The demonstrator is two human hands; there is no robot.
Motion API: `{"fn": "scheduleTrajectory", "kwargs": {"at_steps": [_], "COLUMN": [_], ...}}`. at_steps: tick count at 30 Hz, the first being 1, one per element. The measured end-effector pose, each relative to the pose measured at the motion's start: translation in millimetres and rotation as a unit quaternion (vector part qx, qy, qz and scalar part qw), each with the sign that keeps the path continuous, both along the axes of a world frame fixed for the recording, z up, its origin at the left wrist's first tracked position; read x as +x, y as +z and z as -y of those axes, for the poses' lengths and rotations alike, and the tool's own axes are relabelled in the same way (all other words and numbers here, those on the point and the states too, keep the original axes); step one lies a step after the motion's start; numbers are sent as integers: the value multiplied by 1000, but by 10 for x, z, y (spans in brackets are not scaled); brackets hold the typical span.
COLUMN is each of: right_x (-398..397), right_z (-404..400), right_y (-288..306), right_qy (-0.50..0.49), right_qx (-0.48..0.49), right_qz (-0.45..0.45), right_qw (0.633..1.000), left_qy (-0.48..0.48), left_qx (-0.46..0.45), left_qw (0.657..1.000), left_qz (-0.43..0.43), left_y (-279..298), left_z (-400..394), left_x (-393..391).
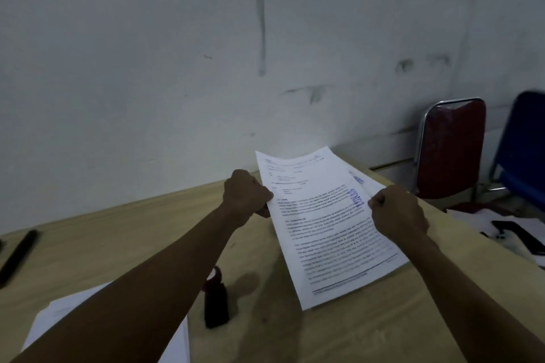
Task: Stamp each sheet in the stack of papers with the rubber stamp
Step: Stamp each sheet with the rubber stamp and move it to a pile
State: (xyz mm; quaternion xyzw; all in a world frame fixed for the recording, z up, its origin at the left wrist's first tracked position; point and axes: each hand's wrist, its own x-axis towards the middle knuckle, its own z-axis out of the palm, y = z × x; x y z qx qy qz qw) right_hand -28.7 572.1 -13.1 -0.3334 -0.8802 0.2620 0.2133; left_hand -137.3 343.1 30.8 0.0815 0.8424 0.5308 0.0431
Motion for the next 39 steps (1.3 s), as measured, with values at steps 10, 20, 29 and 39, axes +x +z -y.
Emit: {"fn": "scheduleTrajectory", "kwargs": {"at_steps": [10,20,29,39], "right_x": [-889,-1598,-1829,-1691], "right_z": [-734,-1317,-1490,-1411], "right_y": [-321,-463,-619,-569], "right_qy": [10,9,17,18], "right_qx": [28,89,96,114], "right_qz": [50,45,26,43], "right_qw": [998,995,995,992], "left_qy": [11,17,16,9], "left_qx": [-44,-79,-90,-91], "left_qw": [997,995,994,995], "left_qz": [69,66,59,51], "left_y": [-429,-675,-785,-727], "left_z": [-756,-1319,-1440,-1428], "left_x": [-900,-1693,-1837,-1728]}}
